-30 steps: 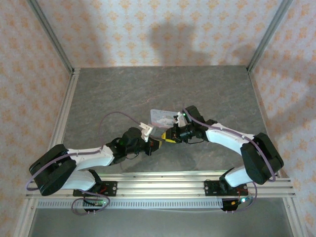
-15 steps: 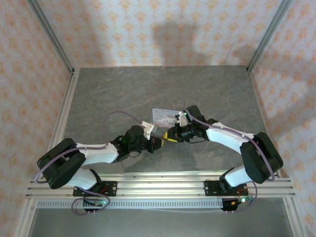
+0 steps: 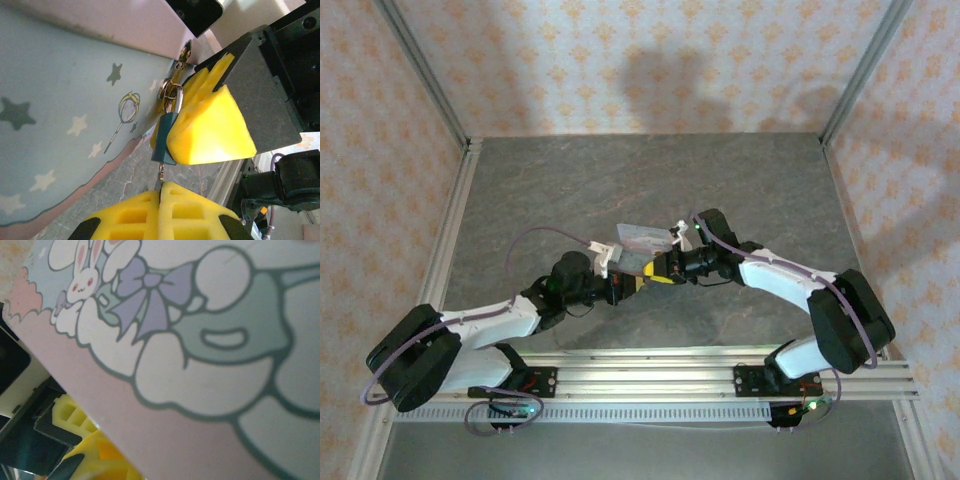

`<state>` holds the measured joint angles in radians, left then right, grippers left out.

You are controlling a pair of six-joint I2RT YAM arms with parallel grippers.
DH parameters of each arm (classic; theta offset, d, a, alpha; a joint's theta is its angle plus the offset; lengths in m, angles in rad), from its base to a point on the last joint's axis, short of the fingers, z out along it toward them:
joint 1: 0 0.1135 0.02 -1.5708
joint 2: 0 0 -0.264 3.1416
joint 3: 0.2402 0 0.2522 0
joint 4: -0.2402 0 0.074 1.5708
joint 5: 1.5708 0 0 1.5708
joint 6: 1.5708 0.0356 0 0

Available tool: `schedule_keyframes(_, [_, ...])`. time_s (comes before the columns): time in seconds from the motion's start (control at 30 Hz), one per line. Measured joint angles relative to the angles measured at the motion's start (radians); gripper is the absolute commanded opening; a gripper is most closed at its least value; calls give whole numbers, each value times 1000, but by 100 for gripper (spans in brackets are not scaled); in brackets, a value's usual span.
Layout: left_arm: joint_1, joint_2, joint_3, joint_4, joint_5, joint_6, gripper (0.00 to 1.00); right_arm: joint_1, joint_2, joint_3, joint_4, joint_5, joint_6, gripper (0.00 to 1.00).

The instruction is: Unlock a padlock with a key

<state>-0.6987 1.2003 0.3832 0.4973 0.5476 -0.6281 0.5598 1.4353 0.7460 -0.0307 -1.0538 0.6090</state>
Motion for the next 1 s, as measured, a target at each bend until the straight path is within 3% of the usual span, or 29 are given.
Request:
schedule_keyframes(0.33, [-197, -58, 50, -192, -323, 230, 0, 0, 0, 3, -82, -21, 8, 0])
schedule_keyframes(0.53, [-269, -72, 77, -264, -445, 345, 0, 8, 0, 22, -134, -24, 29, 0])
schedule_keyframes(0.67, [-262, -63, 76, -240, -444, 338, 0, 9, 0, 29, -137, -16, 60, 0])
schedule_keyframes(0.83, [-169, 29, 33, -39, -322, 195, 0, 5, 0, 28, -113, 52, 78, 0])
schedule_keyframes(1.0, [-122, 63, 33, 17, -229, 97, 0, -1, -18, -5, -57, 58, 98, 0])
